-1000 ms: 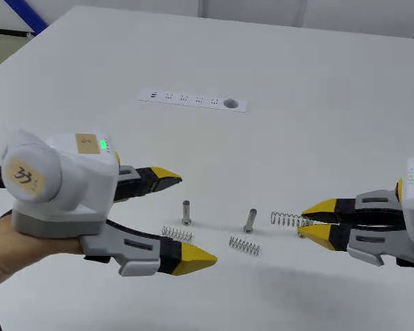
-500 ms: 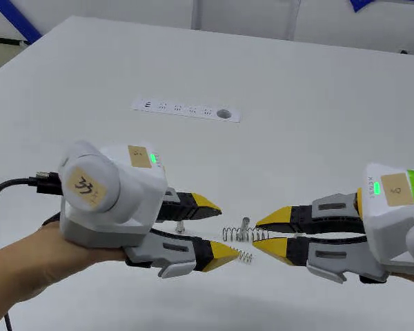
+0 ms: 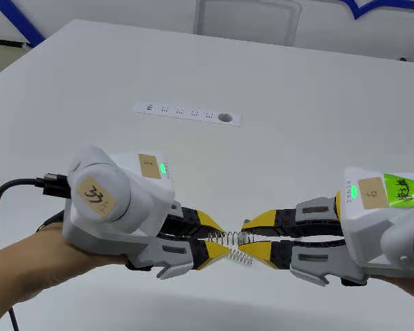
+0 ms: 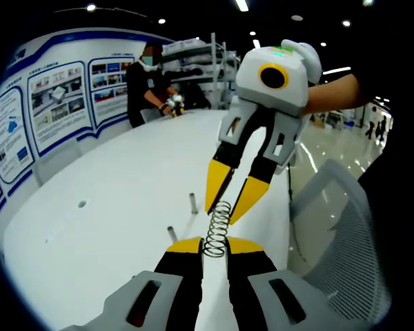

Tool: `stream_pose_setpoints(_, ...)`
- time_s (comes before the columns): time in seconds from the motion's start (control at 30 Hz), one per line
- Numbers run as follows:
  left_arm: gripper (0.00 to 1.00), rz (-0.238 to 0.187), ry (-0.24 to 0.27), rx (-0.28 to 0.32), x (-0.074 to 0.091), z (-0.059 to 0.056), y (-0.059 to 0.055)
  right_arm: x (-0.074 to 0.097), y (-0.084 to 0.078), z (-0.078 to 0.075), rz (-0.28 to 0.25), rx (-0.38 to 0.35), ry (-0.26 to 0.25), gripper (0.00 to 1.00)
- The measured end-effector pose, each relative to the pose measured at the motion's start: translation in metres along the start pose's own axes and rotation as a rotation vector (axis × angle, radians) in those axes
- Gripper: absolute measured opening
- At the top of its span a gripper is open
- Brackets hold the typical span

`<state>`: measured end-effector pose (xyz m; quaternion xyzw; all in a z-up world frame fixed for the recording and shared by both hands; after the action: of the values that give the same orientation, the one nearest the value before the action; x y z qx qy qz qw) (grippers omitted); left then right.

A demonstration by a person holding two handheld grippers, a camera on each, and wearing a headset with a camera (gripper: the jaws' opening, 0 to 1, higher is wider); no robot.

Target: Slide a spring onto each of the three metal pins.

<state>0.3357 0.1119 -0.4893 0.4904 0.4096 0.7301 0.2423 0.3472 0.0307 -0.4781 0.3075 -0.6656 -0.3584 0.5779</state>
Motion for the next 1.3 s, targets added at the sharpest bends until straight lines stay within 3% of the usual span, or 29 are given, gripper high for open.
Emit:
stream_pose_setpoints(0.13,0.11,0.021,-0.014,-0.046,0.0,-0.004,-0.001,0.0,0.001,0.002,0.01,0.016,-0.003,0.11)
stream_pose_setpoints(0.17,0.1,0.019,-0.009,-0.111,0.001,-0.003,0.001,0.001,0.001,0.003,0.013,0.021,0.0,0.11)
stream_pose_setpoints(0.2,0.1,0.013,-0.002,-0.133,0.001,-0.003,0.002,0.001,0.0,0.003,0.014,0.025,-0.002,0.11)
stream_pose_setpoints(0.73,0.1,-0.037,-0.019,-0.138,0.005,-0.003,0.007,0.002,0.002,0.001,-0.048,0.038,0.024,0.16)
stream_pose_setpoints(0.9,0.1,-0.053,-0.021,-0.136,0.004,-0.001,0.008,0.005,0.002,-0.001,-0.072,-0.043,0.068,0.12)
stream_pose_setpoints(0.97,0.1,-0.063,-0.029,-0.13,0.004,-0.001,0.009,0.008,0.004,0.001,-0.094,-0.129,0.104,0.12)
stream_pose_setpoints(1.07,0.1,-0.115,-0.038,-0.114,0.008,0.0,0.015,0.015,0.008,0.0,-0.142,-0.177,0.122,0.11)
stream_pose_setpoints(1.2,0.1,-0.126,-0.031,-0.119,0.008,0.002,0.016,0.018,0.014,-0.001,-0.162,-0.188,0.126,0.11)
stream_pose_setpoints(1.3,0.1,-0.121,-0.027,-0.122,0.009,0.004,0.015,0.02,0.025,0.0,-0.217,-0.21,0.136,0.11)
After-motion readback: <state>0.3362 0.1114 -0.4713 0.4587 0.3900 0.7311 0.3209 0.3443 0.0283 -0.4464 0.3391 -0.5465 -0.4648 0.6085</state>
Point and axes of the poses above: the centre of the closed fingertips' face, and the gripper's own axes: x roughly backward along the fingers, z roughly to its left, y roughly out of its top, the point moved 5 cm from there along x, roughly backward along the fingers, and after that the axes turned 11 degrees about -x, right-handed, at the moved point
